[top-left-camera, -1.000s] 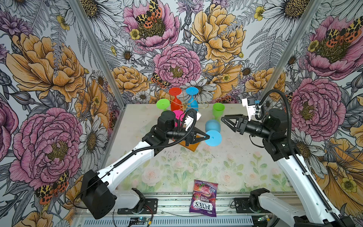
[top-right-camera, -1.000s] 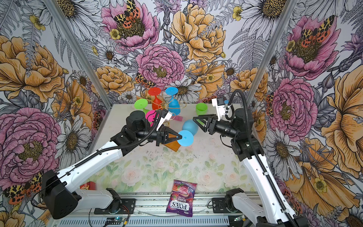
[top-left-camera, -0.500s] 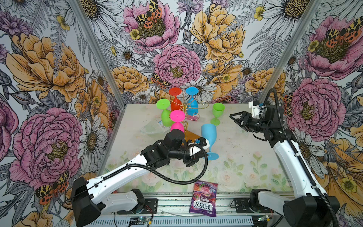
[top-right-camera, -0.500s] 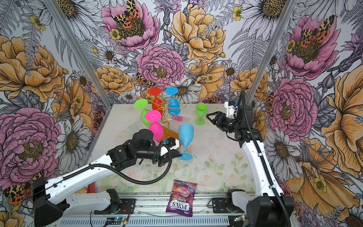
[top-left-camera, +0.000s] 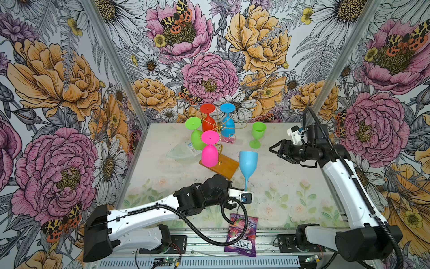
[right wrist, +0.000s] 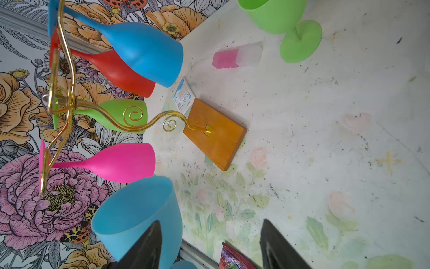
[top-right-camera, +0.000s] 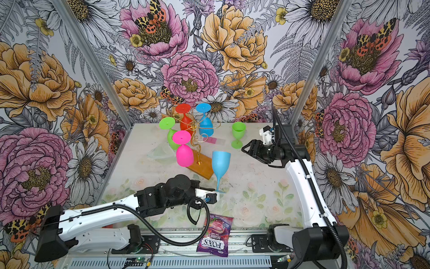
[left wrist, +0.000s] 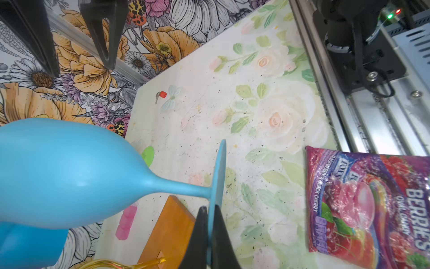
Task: Take the wine glass off the wine glass rack
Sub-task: Pick up the wine glass from the wine glass rack.
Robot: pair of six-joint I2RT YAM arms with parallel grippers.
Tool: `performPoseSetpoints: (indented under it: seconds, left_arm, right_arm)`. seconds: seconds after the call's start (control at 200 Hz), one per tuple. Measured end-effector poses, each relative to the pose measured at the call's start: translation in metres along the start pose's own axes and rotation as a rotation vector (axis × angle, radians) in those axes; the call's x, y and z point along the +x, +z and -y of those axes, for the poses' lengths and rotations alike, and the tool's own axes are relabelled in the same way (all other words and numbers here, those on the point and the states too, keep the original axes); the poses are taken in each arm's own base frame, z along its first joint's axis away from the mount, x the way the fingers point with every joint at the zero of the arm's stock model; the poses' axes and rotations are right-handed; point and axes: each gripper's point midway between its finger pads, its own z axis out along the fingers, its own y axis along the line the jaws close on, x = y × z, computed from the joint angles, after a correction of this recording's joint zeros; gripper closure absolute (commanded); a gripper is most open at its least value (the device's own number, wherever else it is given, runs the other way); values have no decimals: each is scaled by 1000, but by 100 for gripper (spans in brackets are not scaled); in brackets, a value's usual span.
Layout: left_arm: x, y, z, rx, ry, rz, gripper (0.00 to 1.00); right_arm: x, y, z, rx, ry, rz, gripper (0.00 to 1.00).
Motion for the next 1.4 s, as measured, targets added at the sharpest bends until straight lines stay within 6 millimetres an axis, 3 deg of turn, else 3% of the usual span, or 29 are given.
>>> performPoseSetpoints:
  seconds: [0.14,0.28,0.53,0.696,0.971,1.396]
  left_arm:
    - [0,2,-10,-88,98,-17,100]
    - [1,8,-10,-140,213,-51,100]
    - [19,22,-6,-195,367,-134,100]
    - [27,31,-7,-242,467,-177,100]
    - [32,39,-12,-316,592,-227,100]
    - [38,51,-19,-415,700,-280,100]
  right_arm:
    - [3,-6,-22,21,-73,-35,33]
    - [7,-10,-27,40,-79,-54,35]
    - [-3,-21,-41,34,-47,-48,42]
    - [4,-18,-52,20,-47,-78,47]
    - [16,-8,-52,35,-42,-138,55]
    - [27,3,-36,73,-40,-184,72]
